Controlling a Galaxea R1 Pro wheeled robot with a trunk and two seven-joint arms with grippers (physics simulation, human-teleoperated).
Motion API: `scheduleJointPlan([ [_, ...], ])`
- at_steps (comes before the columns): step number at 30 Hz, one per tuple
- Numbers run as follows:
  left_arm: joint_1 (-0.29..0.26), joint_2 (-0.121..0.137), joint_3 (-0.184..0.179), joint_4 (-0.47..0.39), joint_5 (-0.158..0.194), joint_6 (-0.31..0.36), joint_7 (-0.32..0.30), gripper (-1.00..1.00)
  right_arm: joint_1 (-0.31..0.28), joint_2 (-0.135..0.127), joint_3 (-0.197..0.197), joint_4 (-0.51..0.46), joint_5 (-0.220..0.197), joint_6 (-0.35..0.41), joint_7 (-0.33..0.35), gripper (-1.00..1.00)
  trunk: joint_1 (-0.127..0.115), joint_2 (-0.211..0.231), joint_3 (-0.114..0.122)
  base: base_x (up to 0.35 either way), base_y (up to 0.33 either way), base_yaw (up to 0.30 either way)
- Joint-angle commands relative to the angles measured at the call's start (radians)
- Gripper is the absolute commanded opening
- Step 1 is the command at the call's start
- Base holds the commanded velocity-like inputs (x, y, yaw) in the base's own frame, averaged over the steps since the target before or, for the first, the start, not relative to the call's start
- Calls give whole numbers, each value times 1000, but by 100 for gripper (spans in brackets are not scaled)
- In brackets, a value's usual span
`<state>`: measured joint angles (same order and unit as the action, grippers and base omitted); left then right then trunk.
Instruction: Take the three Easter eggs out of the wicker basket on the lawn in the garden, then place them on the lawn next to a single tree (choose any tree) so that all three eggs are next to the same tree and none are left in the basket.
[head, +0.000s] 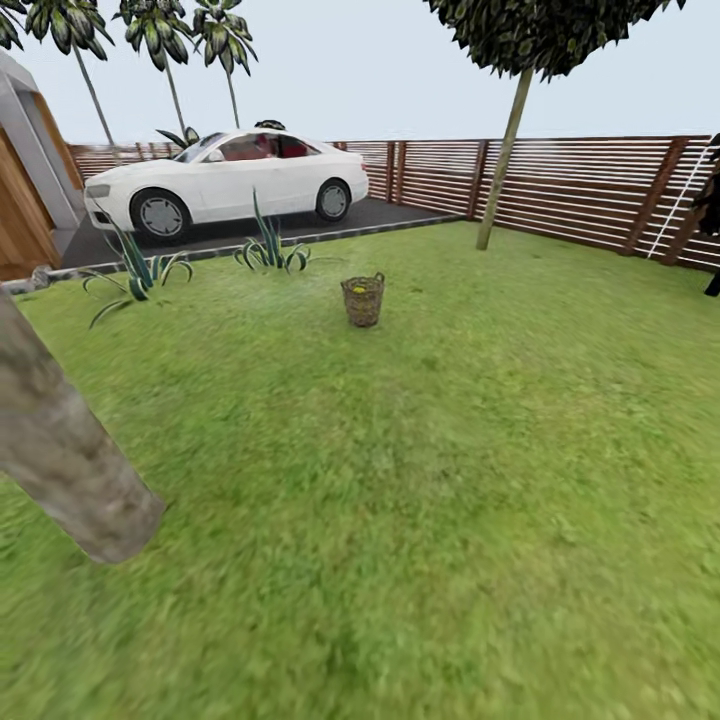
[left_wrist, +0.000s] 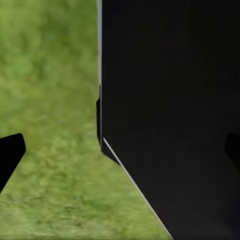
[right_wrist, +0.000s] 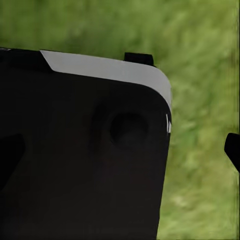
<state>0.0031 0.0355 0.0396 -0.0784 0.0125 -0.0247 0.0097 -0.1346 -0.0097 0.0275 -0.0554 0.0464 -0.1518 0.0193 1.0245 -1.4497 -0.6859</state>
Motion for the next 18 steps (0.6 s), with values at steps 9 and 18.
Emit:
scheduleJointPlan([
  [9, 1, 0, 5, -1, 1, -2, 1, 100, 0, -2, 4, 1, 8, -2, 2, 100, 1, 0, 0, 301, -99, 40],
  [18, 0, -1, 4, -1, 1, -3, 1, 100, 0, -3, 8, 2, 14, -2, 10, 100, 1, 0, 0, 296, -99, 0],
])
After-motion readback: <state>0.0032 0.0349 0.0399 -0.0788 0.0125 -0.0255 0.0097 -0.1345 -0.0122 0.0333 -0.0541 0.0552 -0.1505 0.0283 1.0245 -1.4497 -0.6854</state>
